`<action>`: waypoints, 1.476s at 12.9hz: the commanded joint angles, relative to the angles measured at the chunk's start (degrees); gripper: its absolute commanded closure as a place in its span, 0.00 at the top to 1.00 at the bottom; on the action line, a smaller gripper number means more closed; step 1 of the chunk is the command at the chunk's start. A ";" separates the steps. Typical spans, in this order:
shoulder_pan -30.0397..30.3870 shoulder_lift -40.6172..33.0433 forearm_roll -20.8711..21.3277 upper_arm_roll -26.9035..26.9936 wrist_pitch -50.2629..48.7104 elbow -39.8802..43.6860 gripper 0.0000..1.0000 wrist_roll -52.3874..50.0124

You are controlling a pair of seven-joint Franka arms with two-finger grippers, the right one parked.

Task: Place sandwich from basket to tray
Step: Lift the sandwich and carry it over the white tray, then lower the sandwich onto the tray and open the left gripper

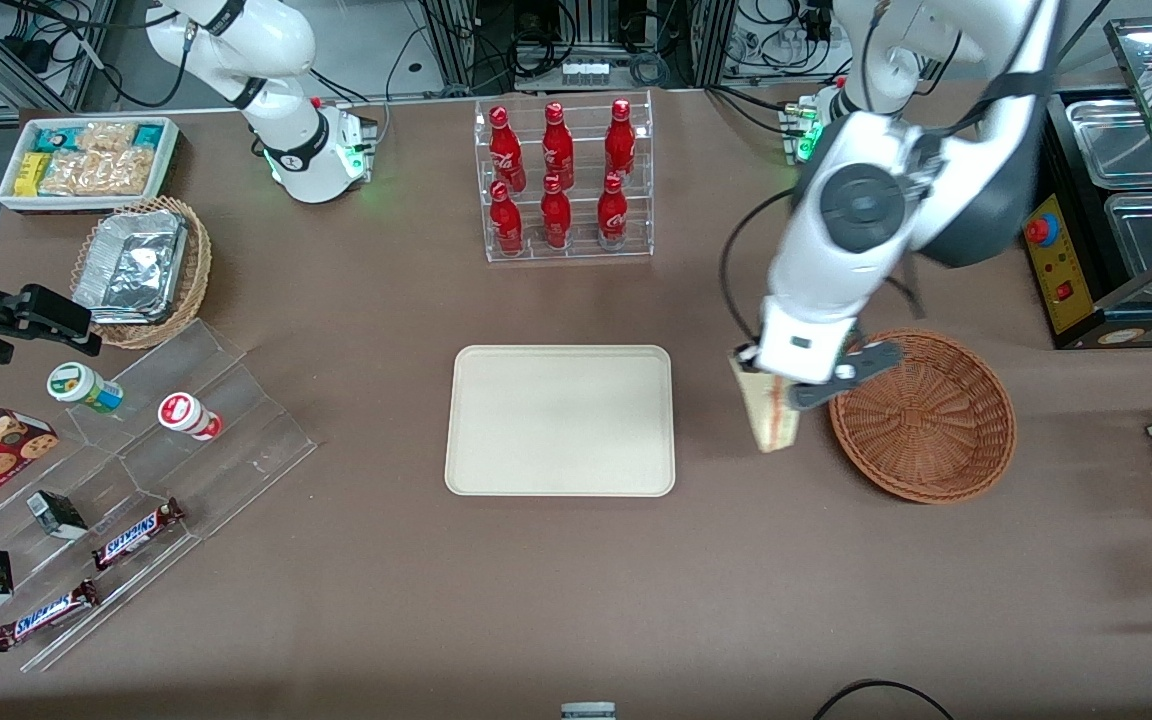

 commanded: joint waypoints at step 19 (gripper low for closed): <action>-12.19 24.86 1.22 0.94 16.34 10.45 0.00 -3.37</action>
